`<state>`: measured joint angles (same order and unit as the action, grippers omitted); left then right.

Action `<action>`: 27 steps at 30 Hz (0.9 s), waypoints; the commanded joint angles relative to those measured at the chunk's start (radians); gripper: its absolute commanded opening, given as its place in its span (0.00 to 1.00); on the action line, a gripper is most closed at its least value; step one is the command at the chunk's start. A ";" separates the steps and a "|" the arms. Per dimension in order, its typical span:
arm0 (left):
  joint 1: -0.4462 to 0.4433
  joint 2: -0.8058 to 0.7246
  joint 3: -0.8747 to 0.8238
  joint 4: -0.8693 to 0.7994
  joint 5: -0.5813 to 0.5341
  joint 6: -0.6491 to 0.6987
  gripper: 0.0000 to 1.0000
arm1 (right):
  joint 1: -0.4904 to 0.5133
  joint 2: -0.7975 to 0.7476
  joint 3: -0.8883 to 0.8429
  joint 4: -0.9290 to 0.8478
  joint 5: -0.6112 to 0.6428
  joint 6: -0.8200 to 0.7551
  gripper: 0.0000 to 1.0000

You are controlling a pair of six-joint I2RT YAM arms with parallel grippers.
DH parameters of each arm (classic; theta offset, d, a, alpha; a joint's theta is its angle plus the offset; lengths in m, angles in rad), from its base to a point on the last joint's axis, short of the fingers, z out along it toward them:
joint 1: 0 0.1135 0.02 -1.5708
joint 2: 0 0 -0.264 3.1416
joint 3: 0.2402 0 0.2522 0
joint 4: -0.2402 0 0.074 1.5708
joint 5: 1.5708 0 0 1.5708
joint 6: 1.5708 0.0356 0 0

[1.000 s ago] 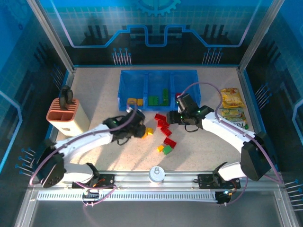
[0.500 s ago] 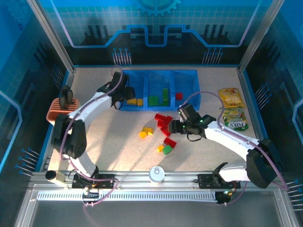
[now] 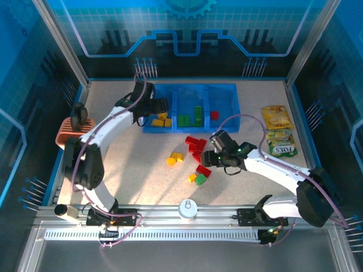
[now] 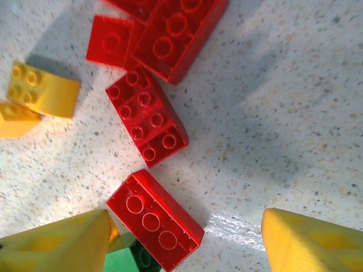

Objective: Sort the legos into containers by color
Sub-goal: Place the lego in the container, then pick up the lego from the bottom-center of the table.

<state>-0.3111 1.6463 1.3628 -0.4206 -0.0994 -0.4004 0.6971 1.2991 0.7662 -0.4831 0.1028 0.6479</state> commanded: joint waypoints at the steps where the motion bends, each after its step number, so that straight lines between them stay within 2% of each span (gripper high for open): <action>1: -0.030 -0.183 -0.063 0.026 0.023 0.017 0.81 | 0.044 0.053 0.033 -0.041 0.036 -0.035 0.72; 7: -0.073 -0.449 -0.294 0.068 0.007 0.014 0.81 | 0.077 0.178 0.101 -0.067 0.048 -0.090 0.68; 14: -0.081 -0.655 -0.502 -0.009 -0.022 -0.004 0.80 | 0.123 0.296 0.177 -0.084 0.028 -0.135 0.67; 21: -0.081 -0.775 -0.613 -0.061 -0.035 -0.040 0.79 | 0.145 0.373 0.189 -0.085 0.034 -0.126 0.66; 27: -0.082 -0.778 -0.639 -0.050 -0.027 -0.061 0.78 | 0.151 0.392 0.186 -0.118 0.101 -0.100 0.56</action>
<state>-0.3885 0.8711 0.7425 -0.4660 -0.1154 -0.4374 0.8307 1.6688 0.9501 -0.5346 0.1493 0.5358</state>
